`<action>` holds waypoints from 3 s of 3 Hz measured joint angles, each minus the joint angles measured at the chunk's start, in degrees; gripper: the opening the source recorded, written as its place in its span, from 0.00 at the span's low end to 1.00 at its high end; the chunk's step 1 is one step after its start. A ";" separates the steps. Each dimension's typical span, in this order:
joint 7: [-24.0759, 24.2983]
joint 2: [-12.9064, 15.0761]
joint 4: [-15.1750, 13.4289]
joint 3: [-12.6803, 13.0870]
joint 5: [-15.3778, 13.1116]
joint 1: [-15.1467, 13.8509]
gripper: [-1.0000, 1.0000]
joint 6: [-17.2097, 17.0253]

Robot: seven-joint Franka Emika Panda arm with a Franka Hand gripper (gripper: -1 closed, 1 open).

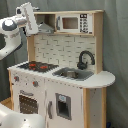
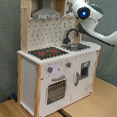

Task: Play with the kitchen

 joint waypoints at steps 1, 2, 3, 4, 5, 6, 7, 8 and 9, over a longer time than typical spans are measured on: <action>-0.91 -4.47 0.33 -0.09 -0.58 3.83 1.00 0.03; -2.65 -9.84 -0.16 1.53 -0.58 5.40 1.00 0.03; -4.28 -14.88 -2.09 3.82 -0.60 7.30 1.00 1.39; -5.77 -18.28 -5.10 4.89 -0.60 9.16 1.00 4.57; -7.63 -21.02 -7.89 5.19 -0.61 10.92 1.00 8.36; -10.18 -23.51 -10.95 5.36 -0.63 12.83 1.00 12.69; -12.28 -25.16 -13.81 5.89 -0.78 14.49 1.00 16.67; -13.85 -25.73 -17.05 7.14 -1.96 16.39 1.00 20.61; -14.51 -25.72 -20.47 8.22 -4.20 18.50 1.00 24.71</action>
